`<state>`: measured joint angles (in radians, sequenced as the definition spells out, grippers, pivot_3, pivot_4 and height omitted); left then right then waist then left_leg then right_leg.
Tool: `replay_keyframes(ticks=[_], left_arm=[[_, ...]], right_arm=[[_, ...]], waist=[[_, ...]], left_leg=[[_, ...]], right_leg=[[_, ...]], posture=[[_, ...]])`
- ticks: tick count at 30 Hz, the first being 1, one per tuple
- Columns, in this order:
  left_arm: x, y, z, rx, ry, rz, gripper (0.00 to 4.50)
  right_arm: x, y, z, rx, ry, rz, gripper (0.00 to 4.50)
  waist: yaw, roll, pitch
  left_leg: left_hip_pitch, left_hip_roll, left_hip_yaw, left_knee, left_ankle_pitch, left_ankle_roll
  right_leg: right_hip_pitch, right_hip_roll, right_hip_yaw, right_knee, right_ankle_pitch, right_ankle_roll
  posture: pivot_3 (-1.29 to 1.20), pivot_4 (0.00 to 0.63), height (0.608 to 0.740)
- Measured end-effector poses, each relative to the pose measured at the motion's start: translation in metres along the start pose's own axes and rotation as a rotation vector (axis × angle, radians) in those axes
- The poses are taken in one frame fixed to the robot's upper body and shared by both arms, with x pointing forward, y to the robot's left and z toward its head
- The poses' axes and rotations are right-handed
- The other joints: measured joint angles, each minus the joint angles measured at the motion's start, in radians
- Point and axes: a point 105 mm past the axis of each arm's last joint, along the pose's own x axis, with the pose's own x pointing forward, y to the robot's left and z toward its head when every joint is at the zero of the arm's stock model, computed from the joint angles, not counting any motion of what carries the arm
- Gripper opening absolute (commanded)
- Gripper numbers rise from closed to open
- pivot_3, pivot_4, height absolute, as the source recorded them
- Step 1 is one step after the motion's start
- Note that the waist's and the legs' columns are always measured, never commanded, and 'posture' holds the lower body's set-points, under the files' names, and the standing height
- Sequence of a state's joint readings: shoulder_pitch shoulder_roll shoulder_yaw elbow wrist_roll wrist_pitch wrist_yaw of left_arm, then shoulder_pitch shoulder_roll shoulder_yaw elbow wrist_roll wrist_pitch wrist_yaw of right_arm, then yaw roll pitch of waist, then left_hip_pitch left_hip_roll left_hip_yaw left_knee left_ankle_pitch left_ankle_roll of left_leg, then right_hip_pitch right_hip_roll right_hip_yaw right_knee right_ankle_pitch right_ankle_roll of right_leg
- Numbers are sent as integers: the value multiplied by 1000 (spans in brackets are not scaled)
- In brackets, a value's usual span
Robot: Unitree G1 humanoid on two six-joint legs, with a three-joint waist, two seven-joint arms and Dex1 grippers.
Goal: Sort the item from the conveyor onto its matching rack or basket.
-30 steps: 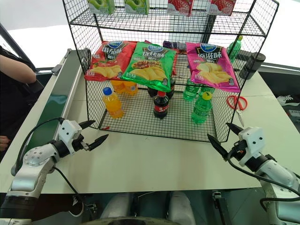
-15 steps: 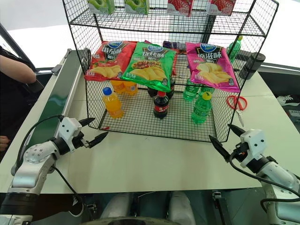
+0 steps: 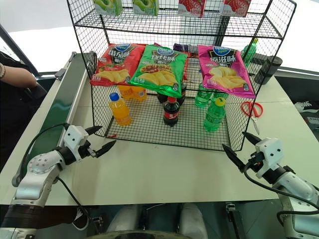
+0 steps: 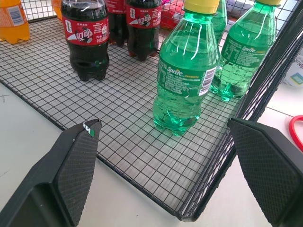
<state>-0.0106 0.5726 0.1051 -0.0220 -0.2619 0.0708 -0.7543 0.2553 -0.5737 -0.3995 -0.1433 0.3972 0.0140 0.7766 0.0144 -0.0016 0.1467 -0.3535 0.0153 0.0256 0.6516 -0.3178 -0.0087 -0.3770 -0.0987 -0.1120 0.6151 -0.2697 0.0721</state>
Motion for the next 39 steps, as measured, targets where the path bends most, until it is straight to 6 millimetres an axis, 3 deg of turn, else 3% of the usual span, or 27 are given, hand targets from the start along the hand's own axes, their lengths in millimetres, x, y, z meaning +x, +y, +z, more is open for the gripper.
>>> replay_keyframes(ticks=[39], left_arm=[[4,-4,4,6,-15,-4,4500]], right_arm=[[14,8,1,21,-2,15,4452]], waist=[[0,0,0]], left_leg=[[0,0,0,0,0,0]], right_leg=[[0,0,0,0,0,0]], posture=[[0,150,724]])
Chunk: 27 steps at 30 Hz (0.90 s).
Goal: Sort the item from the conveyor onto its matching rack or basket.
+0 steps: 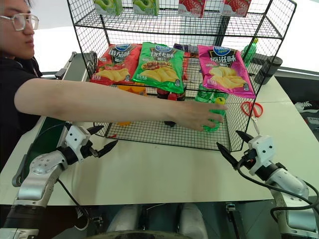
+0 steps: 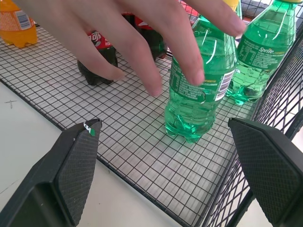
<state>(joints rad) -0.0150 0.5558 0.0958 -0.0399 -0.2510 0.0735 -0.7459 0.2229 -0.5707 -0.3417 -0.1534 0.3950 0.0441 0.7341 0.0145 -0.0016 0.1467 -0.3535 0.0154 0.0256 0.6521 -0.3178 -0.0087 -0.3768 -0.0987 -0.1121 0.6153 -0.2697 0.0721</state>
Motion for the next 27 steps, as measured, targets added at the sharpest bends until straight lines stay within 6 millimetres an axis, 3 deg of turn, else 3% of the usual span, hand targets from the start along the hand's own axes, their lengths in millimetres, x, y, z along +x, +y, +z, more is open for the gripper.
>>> replay_keyframes(ticks=[27], left_arm=[[1,-2,-1,-14,1,-1,4500]], right_arm=[[-2,3,-2,5,13,-4,4452]], waist=[[0,0,0]], left_leg=[[0,0,0,0,0,0]], right_leg=[[0,0,0,0,0,0]], posture=[[0,150,724]])
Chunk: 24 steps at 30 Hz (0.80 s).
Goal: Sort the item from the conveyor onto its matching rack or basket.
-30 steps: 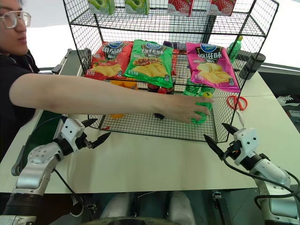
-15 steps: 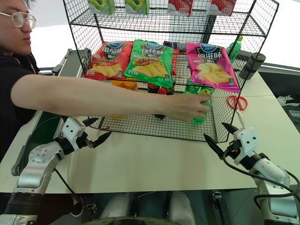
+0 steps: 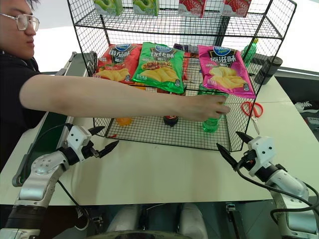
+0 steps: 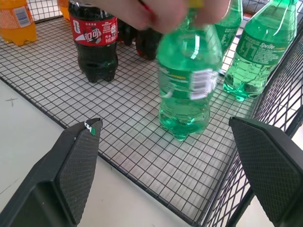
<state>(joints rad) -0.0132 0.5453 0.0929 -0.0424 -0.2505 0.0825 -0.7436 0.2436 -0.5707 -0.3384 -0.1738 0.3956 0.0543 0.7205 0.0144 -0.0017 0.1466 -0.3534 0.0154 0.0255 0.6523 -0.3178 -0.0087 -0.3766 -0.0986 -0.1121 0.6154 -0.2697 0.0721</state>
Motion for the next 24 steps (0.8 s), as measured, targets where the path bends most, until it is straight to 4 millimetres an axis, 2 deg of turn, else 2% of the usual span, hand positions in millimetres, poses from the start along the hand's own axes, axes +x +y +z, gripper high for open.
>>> replay_keyframes(ticks=[24], left_arm=[[3,1,5,7,-20,-2,4500]], right_arm=[[2,-1,4,-21,-21,-1,4452]], waist=[[0,0,0]], left_leg=[[0,0,0,0,0,0]], right_leg=[[0,0,0,0,0,0]], posture=[[0,150,724]])
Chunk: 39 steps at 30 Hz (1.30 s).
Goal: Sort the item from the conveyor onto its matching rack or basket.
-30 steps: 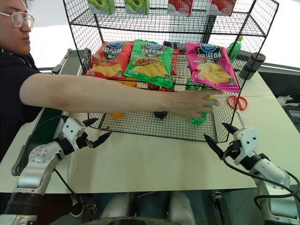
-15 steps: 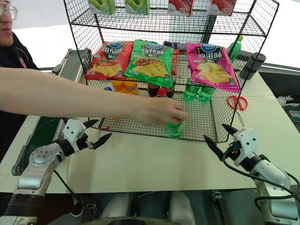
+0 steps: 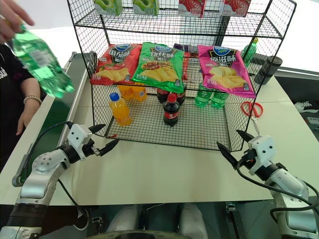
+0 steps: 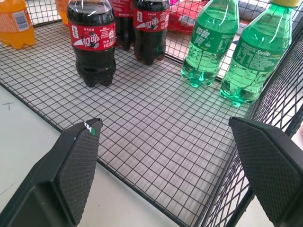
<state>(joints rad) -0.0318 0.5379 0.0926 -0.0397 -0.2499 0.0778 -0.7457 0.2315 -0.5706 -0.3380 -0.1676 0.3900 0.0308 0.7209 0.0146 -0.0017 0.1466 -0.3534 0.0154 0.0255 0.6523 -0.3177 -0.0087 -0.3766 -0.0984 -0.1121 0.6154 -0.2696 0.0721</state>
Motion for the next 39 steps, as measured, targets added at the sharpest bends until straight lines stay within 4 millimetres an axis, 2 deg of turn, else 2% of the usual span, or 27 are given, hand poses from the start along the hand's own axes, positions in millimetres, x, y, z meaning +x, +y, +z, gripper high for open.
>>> replay_keyframes(ticks=[5,10,15,20,23,28,33,39], left_arm=[[-1,0,1,-10,-1,2,4500],[-17,5,6,-18,0,31,4500],[-35,26,17,-105,-37,151,4500],[-66,58,18,-256,-90,351,4500],[-85,78,13,-289,-107,482,4500],[-110,104,-11,-289,-94,749,4500],[-113,109,-19,-281,-120,851,4500],[-111,113,-16,-283,-171,897,4500]], right_arm=[[4,3,-2,-7,2,21,4452],[7,4,1,-12,-10,34,4452],[18,13,6,-12,-32,86,4452],[34,30,16,-9,-67,162,4452],[44,46,22,6,-97,212,4452],[58,74,32,43,-127,295,4452],[65,129,44,95,-169,464,4452],[66,158,52,141,-194,526,4452]], waist=[[0,0,0],[-2,0,0],[-1,0,0],[-1,0,0],[-1,0,0],[1,-4,-2],[-1,-6,-4],[-1,-9,-5]], left_leg=[[0,0,0,0,0,0],[0,0,0,0,0,0],[0,0,0,0,0,0],[0,0,0,0,0,0],[0,0,0,0,0,0],[0,0,-1,1,0,0],[-1,0,-1,1,0,0],[-1,0,-1,1,0,-1]], right_leg=[[0,0,0,0,0,0],[0,0,0,0,0,0],[0,0,0,0,0,0],[0,0,0,0,0,0],[0,0,0,0,0,0],[0,0,0,0,0,0],[0,0,-1,0,0,0],[0,-1,-1,0,0,0]], posture=[[0,150,724],[0,150,724],[0,150,724],[0,150,724],[0,150,724],[0,150,724],[0,150,724],[0,150,724]])
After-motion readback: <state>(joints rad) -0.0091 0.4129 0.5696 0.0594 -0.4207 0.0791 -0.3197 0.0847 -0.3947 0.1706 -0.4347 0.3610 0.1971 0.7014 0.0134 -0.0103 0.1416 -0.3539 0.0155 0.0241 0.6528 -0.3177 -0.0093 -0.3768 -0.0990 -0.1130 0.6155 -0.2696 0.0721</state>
